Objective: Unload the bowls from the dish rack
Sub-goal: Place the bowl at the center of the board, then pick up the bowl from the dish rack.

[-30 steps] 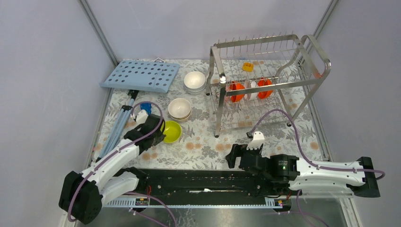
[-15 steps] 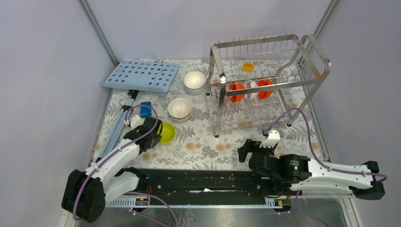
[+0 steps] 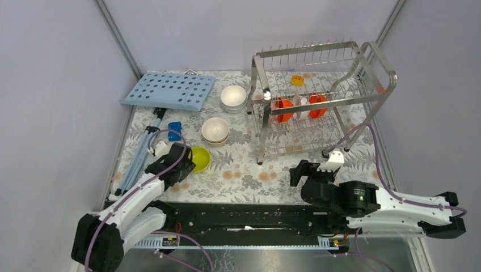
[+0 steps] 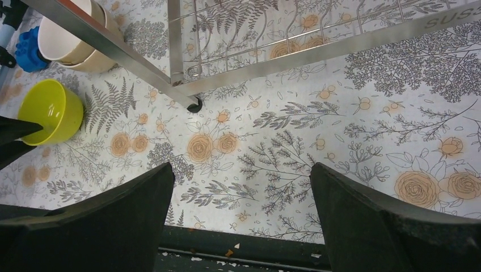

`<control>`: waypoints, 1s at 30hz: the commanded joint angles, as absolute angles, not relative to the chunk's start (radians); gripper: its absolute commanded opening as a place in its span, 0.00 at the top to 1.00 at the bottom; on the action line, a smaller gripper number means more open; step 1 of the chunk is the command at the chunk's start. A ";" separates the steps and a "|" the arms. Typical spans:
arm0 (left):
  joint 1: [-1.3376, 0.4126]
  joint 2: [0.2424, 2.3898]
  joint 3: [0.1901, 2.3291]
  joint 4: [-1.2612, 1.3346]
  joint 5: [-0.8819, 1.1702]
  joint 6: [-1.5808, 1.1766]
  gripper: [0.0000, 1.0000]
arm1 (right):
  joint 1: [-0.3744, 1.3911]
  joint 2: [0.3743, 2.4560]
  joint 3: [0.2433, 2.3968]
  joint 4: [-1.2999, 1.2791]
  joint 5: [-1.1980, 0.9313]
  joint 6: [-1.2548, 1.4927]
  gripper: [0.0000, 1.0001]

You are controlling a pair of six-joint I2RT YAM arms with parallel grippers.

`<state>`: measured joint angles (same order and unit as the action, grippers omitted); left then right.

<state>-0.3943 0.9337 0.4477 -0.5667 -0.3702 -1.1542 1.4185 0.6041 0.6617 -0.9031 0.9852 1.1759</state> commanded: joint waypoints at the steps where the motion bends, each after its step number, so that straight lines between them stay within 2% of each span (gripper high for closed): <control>1: -0.390 0.834 0.479 -0.575 -0.316 -1.136 0.45 | 1.425 0.593 0.698 -0.938 1.049 1.179 0.04; 3: -0.390 0.779 0.513 -0.582 -0.282 -1.113 0.37 | 1.425 0.574 0.686 -0.936 1.038 1.167 0.03; 8: -0.391 0.699 0.548 -0.362 -0.046 -1.025 0.29 | 1.425 0.501 0.613 -0.863 0.979 1.098 0.04; 15: -0.403 0.888 0.620 0.070 0.254 -1.004 0.23 | 1.425 0.462 0.513 -0.671 0.852 0.973 0.05; 21: -0.519 1.141 0.746 0.254 0.219 -0.988 0.20 | 1.424 0.518 0.444 -0.541 0.791 0.986 0.06; 30: -0.570 1.448 0.841 0.555 0.174 -0.971 0.26 | 1.425 0.593 0.368 -0.352 0.727 1.007 0.09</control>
